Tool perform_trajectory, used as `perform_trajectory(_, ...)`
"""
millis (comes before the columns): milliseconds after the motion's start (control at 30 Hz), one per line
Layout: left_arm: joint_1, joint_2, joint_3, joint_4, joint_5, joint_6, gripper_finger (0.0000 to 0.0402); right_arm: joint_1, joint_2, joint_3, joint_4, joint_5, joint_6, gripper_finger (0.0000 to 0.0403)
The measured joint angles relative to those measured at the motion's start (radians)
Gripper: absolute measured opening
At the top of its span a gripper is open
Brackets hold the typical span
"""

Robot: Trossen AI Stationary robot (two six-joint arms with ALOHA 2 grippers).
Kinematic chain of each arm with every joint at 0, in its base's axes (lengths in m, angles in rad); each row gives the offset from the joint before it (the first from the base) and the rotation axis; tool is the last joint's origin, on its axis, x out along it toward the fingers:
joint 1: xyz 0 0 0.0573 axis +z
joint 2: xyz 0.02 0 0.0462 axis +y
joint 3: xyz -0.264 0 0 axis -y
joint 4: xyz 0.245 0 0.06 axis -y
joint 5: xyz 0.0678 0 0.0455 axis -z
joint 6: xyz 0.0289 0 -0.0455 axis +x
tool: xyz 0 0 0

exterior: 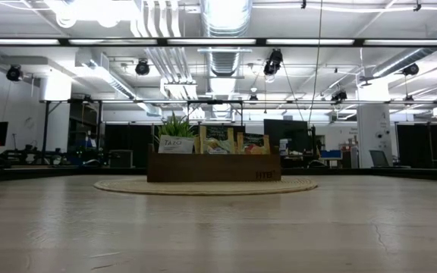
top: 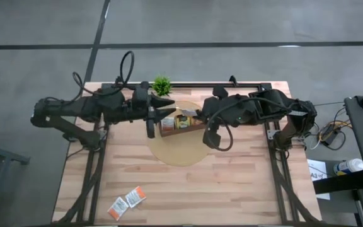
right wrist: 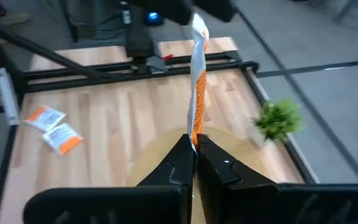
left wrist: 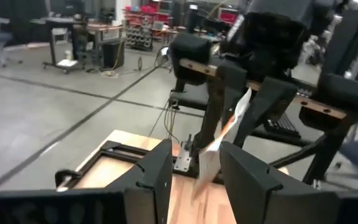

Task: Pick & Place Tea
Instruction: Put the white tea bag into the left section of the wooden organizer

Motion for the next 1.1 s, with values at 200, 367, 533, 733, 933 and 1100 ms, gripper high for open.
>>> perform_trajectory(200, 0.0, 0.015, -0.001, -0.005, 0.116, 0.072, 0.0129, -0.003, 0.0, -0.002, -0.006, -0.014, 0.008, 0.0008)
perform_trajectory(367, 0.0, 0.015, -0.004, -0.015, 0.137, 0.086, 0.0129, -0.005, 0.0, -0.002, -0.008, -0.038, 0.018, 0.0008)
perform_trajectory(533, 0.0, 0.015, -0.001, -0.015, 0.139, 0.104, 0.0129, -0.013, 0.0, -0.002, -0.008, -0.061, 0.029, 0.0008)
perform_trajectory(733, 0.0, 0.02, -0.002, -0.017, 0.139, 0.105, 0.0129, -0.024, 0.0, -0.002, -0.007, -0.107, 0.03, 0.0008)
perform_trajectory(933, 0.0, 0.031, 0.018, -0.02, 0.139, 0.11, 0.0129, -0.03, 0.002, -0.009, -0.008, -0.119, 0.034, 0.0008)
perform_trajectory(1100, 0.001, 0.043, 0.051, -0.051, 0.139, 0.11, 0.0129, -0.032, 0.002, -0.009, -0.007, -0.134, 0.036, 0.0008)
